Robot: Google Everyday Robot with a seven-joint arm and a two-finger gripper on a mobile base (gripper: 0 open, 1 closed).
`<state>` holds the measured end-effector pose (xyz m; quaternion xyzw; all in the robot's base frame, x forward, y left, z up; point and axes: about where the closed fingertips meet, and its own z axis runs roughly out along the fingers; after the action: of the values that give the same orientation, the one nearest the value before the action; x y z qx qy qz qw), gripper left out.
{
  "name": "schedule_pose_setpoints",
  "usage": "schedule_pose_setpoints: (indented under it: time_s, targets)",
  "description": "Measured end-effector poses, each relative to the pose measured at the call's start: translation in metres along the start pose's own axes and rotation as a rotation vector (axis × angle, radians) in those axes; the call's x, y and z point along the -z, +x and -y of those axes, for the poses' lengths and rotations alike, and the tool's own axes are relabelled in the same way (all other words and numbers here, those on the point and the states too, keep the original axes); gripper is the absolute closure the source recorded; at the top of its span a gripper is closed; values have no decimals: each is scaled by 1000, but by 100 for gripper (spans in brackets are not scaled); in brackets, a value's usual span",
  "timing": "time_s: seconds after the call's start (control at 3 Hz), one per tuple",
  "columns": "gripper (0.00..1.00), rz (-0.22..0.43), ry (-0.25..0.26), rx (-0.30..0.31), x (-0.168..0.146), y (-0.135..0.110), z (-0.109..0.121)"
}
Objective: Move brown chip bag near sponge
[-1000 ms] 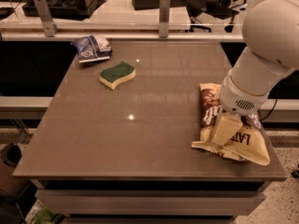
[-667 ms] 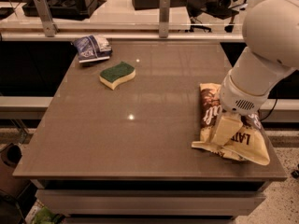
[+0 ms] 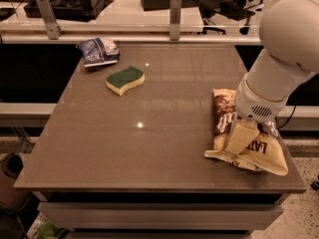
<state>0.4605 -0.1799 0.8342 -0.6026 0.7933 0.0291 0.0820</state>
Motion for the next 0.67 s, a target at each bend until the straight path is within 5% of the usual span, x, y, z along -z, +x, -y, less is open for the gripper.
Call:
schedule_pose_setpoints:
  time_s: [0.67]
  targets:
    - [100,0,1,0,0,0,0]
